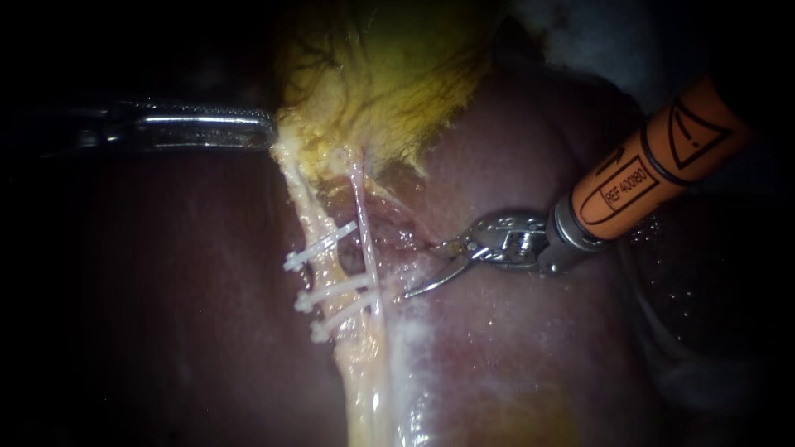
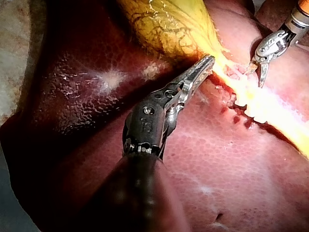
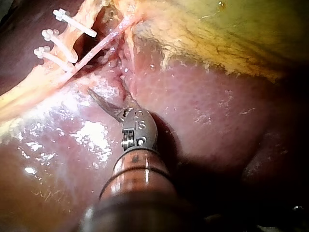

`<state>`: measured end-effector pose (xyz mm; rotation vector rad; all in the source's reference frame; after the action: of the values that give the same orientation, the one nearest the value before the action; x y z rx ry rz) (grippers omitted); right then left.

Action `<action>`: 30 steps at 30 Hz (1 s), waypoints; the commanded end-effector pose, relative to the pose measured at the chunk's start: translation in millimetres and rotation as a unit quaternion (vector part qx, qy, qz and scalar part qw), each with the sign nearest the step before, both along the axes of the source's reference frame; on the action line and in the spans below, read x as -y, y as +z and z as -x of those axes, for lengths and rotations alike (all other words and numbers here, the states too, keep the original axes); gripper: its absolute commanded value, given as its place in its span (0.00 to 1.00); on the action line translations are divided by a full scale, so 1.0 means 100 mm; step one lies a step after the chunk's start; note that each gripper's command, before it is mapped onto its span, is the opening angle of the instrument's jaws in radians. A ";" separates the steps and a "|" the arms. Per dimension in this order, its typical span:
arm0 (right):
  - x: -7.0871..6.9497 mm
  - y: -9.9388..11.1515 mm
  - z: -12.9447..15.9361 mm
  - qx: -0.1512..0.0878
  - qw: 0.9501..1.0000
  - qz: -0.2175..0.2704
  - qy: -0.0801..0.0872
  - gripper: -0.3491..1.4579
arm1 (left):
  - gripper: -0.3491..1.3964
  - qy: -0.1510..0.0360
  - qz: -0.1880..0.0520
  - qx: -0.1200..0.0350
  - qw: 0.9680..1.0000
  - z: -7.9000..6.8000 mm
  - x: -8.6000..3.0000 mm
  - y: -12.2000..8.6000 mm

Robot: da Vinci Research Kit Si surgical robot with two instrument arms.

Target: Go to the cutting position left tube

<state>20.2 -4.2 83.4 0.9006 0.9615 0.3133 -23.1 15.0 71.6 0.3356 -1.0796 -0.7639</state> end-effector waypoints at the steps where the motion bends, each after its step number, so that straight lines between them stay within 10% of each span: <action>1: -0.001 -0.001 0.001 0.000 1.000 0.000 0.000 0.91 | 0.00 0.000 0.000 0.000 1.000 0.000 0.000 0.000; 14: -0.030 -0.074 0.017 -0.001 1.000 -0.015 0.015 0.90 | 0.00 0.000 0.000 0.000 1.000 0.000 0.000 0.001; 30: -0.029 -0.124 0.000 -0.011 1.000 -0.018 0.007 0.88 | 0.00 0.000 0.001 0.000 1.000 0.000 0.001 0.002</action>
<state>20.4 -1.3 70.9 0.9324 0.9882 0.3322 -23.1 14.9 71.8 0.3346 -1.0798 -0.7634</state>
